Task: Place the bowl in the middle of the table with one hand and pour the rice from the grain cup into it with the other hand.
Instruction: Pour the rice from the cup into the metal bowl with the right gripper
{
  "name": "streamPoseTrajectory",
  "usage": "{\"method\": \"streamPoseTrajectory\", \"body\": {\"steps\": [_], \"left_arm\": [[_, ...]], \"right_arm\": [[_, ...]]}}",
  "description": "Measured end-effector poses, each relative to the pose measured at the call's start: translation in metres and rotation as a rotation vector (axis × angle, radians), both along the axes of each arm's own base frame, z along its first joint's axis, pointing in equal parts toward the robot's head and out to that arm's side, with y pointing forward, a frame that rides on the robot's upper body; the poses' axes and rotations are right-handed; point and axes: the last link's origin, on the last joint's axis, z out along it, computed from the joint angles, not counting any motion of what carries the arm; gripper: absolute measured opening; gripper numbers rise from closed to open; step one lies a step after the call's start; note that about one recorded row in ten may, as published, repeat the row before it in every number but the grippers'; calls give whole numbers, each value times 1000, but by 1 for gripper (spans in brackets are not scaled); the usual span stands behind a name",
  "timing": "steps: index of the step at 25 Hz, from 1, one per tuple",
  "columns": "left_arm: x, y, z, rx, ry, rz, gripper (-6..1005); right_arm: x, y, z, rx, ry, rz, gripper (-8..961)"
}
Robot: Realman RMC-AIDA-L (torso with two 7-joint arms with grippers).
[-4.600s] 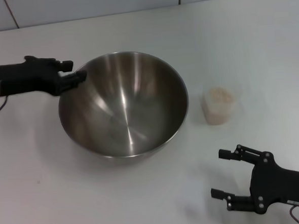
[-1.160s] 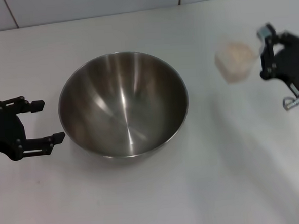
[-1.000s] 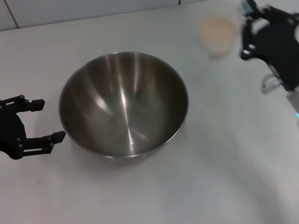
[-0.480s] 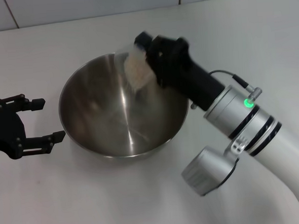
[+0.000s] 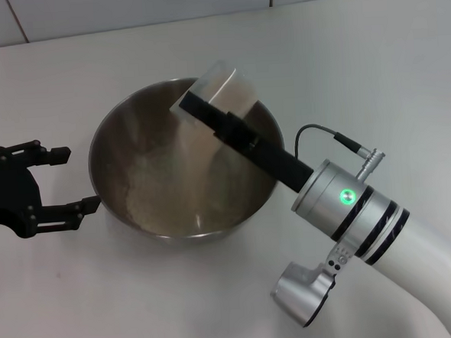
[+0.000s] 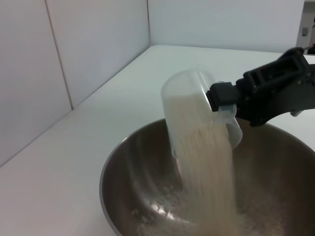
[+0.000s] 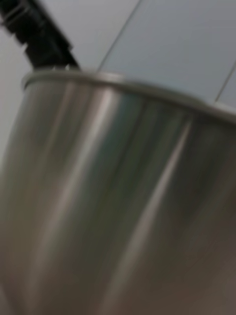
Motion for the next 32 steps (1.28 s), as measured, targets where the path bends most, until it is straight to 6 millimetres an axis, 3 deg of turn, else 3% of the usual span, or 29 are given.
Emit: {"method": "streamPoseTrajectory", "body": {"steps": [14, 18, 19, 20, 21, 23, 24, 25, 29, 30, 32], "left_arm": [[0, 1, -1, -5, 1, -5, 842], [1, 1, -2, -7, 1, -8, 842], [2, 1, -2, -8, 2, -11, 842], [2, 2, -2, -9, 2, -11, 842], [3, 2, -2, -9, 1, -12, 842], [3, 2, -2, -8, 1, -12, 842], [2, 2, -2, -7, 0, -11, 842], [2, 2, -2, -7, 0, -11, 842], [2, 1, -2, -7, -1, -8, 842], [2, 1, -2, -7, -1, -8, 842], [3, 2, -2, -8, -1, -9, 842]], "right_arm": [[-4, -9, -16, 232, -437, 240, 15], [-5, -7, -14, 217, -400, 209, 15], [-13, -4, -10, 166, -250, 99, 15], [-13, -4, -10, 166, -250, 99, 15], [-18, -4, -7, 130, -143, 33, 16], [-29, -4, 1, 47, 120, -104, 16], [-35, -4, 11, -19, 363, -203, 16], [-35, -4, 11, -19, 363, -203, 16], [-32, 5, 35, -151, 896, -428, 16], [-32, 5, 35, -151, 896, -428, 16], [-24, 8, 42, -226, 1100, -487, 16]]}}
